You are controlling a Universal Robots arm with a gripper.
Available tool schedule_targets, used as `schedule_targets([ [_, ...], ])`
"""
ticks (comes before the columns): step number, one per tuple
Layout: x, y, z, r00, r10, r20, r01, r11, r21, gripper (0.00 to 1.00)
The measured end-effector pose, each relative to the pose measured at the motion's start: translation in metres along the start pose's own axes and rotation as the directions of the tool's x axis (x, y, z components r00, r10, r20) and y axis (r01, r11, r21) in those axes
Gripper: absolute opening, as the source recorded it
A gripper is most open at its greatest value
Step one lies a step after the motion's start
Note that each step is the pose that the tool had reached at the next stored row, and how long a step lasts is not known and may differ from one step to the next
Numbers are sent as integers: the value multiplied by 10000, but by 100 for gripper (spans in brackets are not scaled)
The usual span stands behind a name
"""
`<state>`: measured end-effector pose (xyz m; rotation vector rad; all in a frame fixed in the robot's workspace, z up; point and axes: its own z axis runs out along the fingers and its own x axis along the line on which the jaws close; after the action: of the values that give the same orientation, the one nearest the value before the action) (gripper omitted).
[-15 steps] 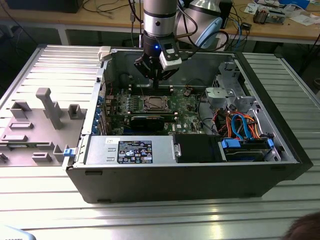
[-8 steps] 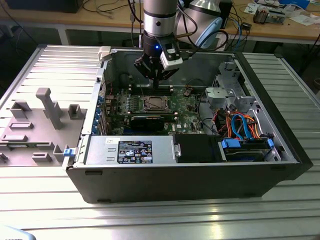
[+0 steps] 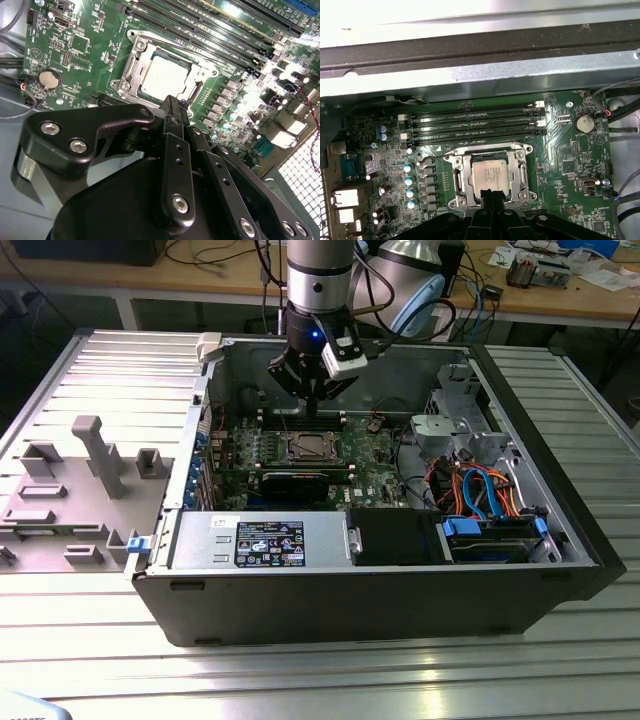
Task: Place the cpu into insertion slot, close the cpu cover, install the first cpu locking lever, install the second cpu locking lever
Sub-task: 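Install the first cpu locking lever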
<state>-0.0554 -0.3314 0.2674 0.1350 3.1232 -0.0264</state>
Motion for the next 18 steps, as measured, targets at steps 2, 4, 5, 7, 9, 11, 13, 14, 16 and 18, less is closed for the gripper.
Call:
schedule_targets([
  [2, 0, 0, 0, 10000, -92, 1, 92, 10000, -1, 11],
  [4, 0, 0, 0, 9998, -192, 3, 192, 9998, -3, 11],
  [5, 0, 0, 0, 9995, -309, 4, 309, 9995, -5, 11],
  [7, 1, 0, 1, 9983, -576, 6, 576, 9983, -86, 11],
  [9, 0, 0, 5, 9957, -922, 12, 922, 9956, -174, 11],
  [11, 48, -4, 5, 9956, -942, 16, 942, 9953, -229, 11],
  [13, 176, -15, 3, 9955, -942, 35, 942, 9953, -229, 11],
  [14, 208, -17, 3, 9956, -940, 38, 941, 9953, -229, 11],
  [16, 274, -21, 2, 9956, -939, 41, 940, 9953, -229, 11],
  [18, 339, -23, 1, 9956, -940, 46, 941, 9953, -229, 11],
])
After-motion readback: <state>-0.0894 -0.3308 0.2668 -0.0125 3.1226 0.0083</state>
